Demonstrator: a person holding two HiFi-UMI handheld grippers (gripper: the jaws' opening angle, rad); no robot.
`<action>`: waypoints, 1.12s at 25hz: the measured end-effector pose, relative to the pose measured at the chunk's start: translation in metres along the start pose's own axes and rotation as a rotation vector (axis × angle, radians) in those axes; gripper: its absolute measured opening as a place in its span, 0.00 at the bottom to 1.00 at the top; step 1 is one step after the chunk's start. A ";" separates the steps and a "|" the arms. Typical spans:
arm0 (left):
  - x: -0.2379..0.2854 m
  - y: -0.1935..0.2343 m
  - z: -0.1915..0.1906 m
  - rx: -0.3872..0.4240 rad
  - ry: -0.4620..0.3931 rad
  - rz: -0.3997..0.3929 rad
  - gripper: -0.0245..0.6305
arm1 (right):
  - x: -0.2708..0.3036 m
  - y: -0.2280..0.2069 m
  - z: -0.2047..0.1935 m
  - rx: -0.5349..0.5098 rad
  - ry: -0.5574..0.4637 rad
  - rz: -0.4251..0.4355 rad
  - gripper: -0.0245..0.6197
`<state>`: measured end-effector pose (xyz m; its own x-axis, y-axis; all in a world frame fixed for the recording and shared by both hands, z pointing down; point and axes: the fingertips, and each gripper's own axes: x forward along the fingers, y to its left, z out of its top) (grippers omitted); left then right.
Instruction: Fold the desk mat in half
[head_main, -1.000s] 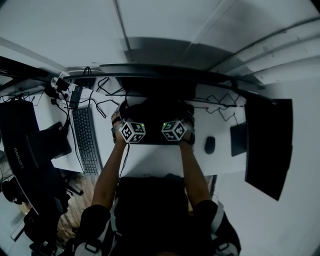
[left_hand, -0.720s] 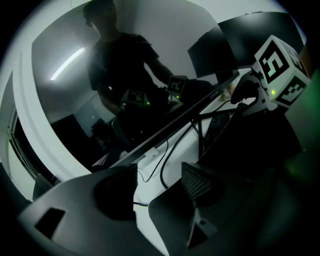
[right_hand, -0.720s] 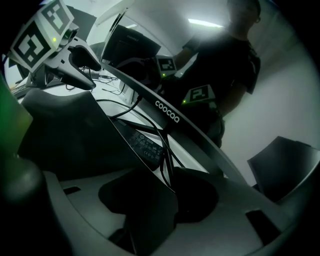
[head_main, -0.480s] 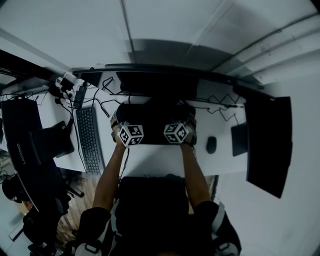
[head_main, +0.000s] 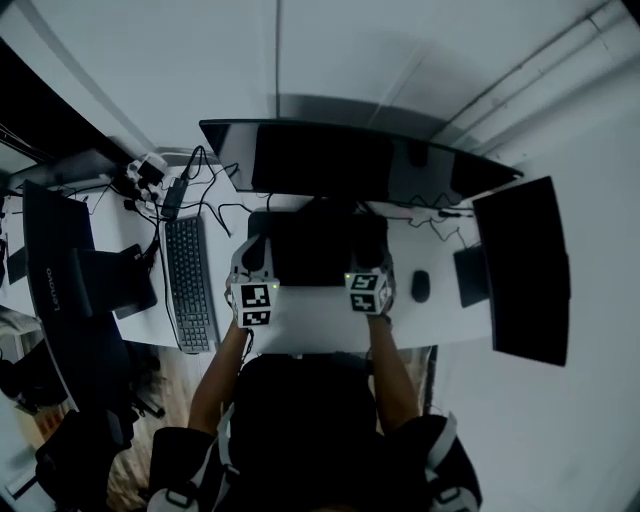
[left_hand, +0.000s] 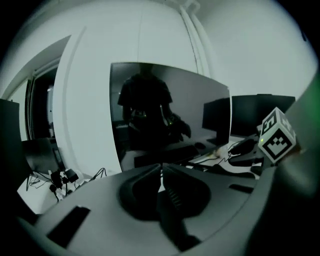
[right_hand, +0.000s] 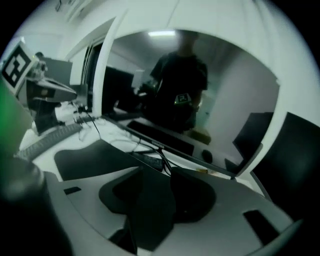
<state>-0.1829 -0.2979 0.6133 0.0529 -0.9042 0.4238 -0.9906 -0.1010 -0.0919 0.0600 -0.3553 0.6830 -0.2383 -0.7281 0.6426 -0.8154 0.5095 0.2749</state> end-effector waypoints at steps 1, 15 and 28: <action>-0.013 0.000 0.008 -0.006 -0.033 -0.006 0.06 | -0.016 0.004 0.004 0.019 -0.018 0.003 0.30; -0.153 -0.033 0.049 -0.058 -0.203 -0.115 0.05 | -0.179 0.038 0.020 0.330 -0.256 0.085 0.10; -0.225 -0.088 0.093 -0.116 -0.317 -0.074 0.05 | -0.275 0.020 0.025 0.391 -0.362 0.149 0.05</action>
<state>-0.0964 -0.1242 0.4424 0.1434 -0.9820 0.1231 -0.9894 -0.1395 0.0396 0.0962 -0.1567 0.4943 -0.4760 -0.8074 0.3486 -0.8777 0.4612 -0.1303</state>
